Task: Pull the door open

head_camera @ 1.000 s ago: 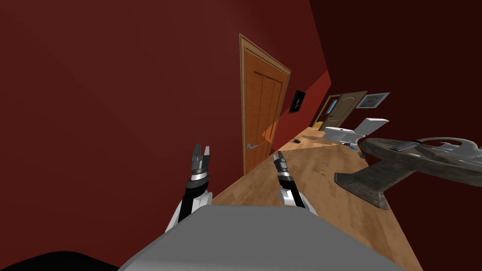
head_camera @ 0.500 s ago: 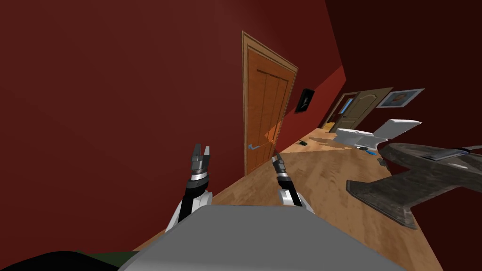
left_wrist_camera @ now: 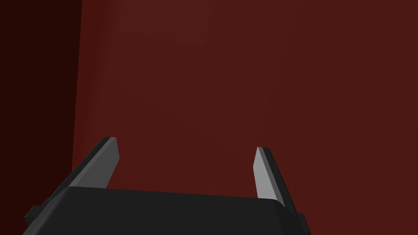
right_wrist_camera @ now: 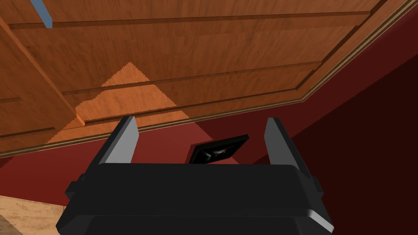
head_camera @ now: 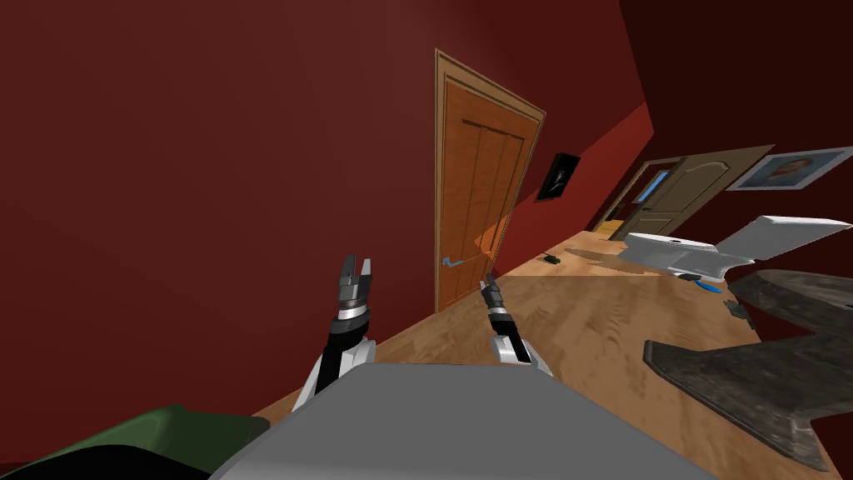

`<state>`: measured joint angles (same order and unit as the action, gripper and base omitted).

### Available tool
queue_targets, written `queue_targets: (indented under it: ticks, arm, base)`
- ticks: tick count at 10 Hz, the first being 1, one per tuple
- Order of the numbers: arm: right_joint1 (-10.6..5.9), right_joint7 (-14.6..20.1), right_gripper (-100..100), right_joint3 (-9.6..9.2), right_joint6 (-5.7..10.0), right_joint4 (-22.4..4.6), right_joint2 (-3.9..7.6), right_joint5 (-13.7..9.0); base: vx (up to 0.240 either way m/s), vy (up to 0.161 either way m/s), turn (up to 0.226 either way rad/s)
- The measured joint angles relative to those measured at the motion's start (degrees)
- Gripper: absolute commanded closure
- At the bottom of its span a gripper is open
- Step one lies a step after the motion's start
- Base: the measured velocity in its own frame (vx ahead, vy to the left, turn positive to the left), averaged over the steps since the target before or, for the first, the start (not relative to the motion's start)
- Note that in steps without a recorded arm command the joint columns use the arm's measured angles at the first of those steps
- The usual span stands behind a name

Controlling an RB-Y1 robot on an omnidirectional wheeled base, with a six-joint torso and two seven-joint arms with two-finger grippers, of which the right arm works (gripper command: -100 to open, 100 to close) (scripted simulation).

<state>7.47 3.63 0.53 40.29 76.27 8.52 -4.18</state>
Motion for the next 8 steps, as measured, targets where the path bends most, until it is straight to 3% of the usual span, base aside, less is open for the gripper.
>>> queue_targets:
  ticks: [8]
  arm:
    - [-4.84,1.62,-100,-0.16,2.57,-13.26,0.87,0.21]
  base:
    - [0.019,-0.068,0.147]
